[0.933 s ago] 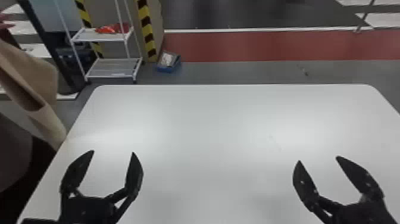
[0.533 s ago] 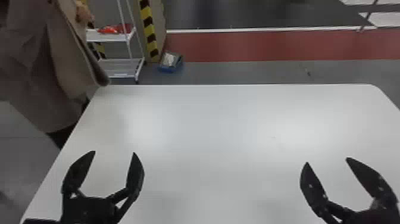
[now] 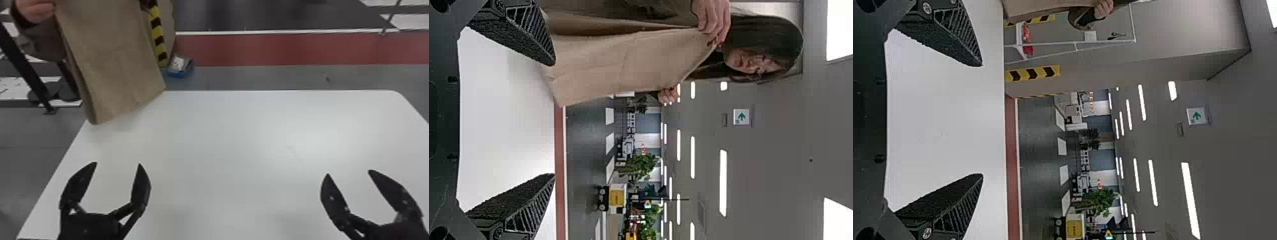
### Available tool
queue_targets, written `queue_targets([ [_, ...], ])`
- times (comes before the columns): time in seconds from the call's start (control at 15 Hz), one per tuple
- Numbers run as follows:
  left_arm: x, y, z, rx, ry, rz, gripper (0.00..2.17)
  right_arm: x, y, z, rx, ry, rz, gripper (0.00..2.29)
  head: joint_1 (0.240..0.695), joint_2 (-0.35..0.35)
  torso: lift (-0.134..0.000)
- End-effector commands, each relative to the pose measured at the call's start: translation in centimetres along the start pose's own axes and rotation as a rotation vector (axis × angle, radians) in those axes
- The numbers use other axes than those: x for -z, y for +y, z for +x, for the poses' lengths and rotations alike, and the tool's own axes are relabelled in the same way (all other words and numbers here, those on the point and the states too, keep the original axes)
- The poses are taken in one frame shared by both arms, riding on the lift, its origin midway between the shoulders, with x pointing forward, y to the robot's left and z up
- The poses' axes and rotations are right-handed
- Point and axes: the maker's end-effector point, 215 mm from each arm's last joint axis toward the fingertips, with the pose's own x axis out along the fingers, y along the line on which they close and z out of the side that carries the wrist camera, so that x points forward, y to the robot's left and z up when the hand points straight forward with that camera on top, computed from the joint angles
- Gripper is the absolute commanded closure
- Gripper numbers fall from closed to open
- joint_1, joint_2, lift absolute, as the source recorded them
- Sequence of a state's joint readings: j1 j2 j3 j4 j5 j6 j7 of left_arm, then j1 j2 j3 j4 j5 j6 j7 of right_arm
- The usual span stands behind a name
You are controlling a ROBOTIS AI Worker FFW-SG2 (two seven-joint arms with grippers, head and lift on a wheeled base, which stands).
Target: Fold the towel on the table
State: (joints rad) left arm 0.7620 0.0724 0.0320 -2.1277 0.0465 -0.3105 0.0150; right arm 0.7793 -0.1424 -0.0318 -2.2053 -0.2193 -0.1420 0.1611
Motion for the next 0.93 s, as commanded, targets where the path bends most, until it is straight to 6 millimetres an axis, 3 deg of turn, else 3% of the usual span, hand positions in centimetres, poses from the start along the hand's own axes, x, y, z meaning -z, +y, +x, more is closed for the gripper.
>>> queue_targets([
  [0.0,-0.11,-0.01,-0.15,0.0,0.0,0.0,0.08,-0.12,0.11,0.11,-0.002,-0.003,0.003,0.09,0.695,0.054,-0.123],
  [0.87,-0.02,0.03,0.3,0.0,0.003,0.003,0.08,-0.34,-0.54,0.28,0.008,-0.007,-0.006,0.09,0.695,0.049,-0.123],
])
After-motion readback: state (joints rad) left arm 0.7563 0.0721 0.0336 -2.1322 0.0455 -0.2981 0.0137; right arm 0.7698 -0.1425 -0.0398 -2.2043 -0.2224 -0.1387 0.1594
